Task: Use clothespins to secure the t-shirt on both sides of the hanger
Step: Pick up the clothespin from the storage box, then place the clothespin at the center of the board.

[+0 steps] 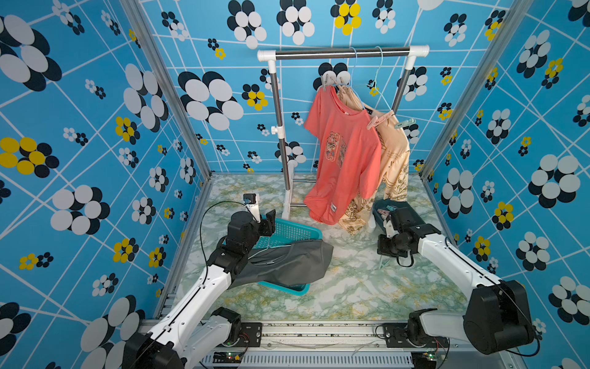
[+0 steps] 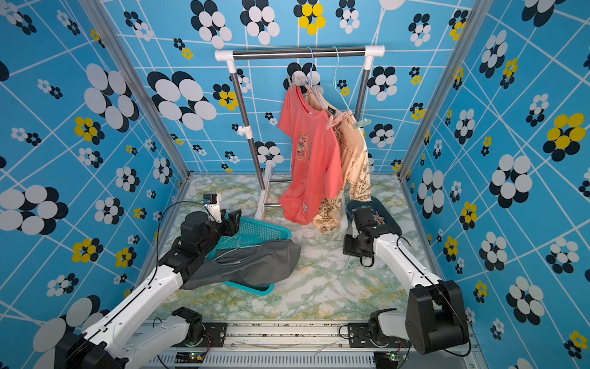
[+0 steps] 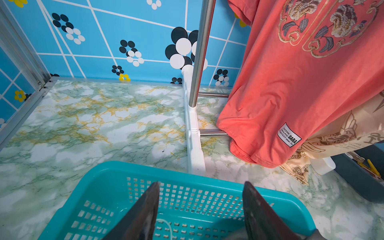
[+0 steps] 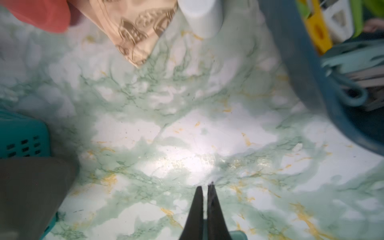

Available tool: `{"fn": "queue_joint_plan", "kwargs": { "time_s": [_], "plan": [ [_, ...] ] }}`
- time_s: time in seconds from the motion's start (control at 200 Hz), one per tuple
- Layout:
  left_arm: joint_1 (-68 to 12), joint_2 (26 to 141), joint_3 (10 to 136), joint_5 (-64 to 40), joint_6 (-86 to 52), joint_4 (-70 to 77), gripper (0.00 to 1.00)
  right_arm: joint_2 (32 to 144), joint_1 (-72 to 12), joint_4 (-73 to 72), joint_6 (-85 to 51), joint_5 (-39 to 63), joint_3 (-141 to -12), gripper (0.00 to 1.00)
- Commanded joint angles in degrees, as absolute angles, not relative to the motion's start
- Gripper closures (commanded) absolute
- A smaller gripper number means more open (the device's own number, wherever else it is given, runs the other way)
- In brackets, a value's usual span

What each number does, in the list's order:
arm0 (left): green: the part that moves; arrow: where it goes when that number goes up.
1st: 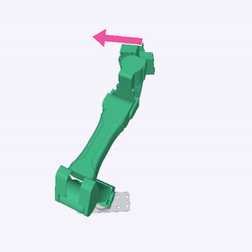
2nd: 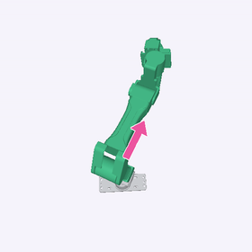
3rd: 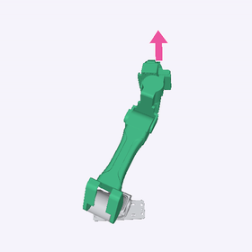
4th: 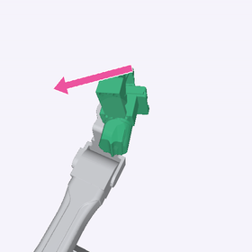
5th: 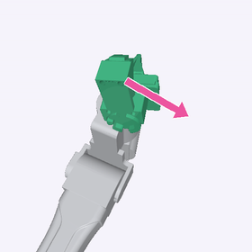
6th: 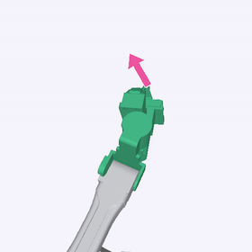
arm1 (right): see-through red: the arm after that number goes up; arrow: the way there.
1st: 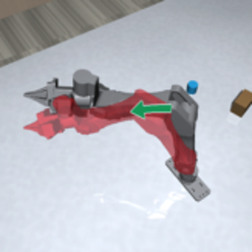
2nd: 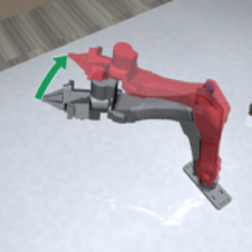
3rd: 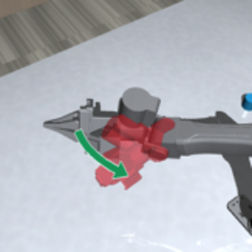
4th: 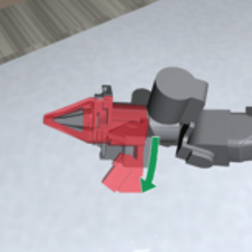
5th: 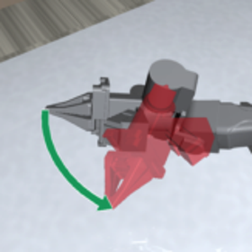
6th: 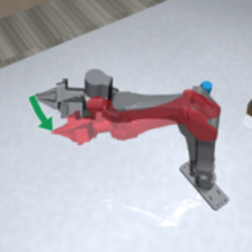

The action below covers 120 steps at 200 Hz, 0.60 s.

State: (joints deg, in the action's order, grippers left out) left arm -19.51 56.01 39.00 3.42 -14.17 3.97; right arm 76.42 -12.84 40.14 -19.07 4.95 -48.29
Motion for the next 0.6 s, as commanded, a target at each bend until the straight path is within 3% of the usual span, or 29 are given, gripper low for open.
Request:
{"fn": "queue_joint_plan", "kwargs": {
  "time_s": [0.0,0.165,0.37,0.595],
  "plan": [
    [-19.7,55.2,38.0,3.2,-14.5,5.4,0.35,79.2,-14.1,39.5,-21.1,3.1,-46.4,1.0],
    [-19.8,55.1,38.0,3.3,-14.4,5.3,0.35,84.0,-16.2,39.3,-20.6,0.4,-46.8,0.96],
    [-19.7,55.0,38.0,3.3,-14.4,5.4,0.35,84.5,-16.2,38.1,-21.3,1.2,-46.6,0.72],
    [-19.8,54.3,38.0,3.5,-14.4,5.3,0.34,78.9,-16.2,41.0,-24.3,-2.2,-45.4,0.56]
  ]
}}
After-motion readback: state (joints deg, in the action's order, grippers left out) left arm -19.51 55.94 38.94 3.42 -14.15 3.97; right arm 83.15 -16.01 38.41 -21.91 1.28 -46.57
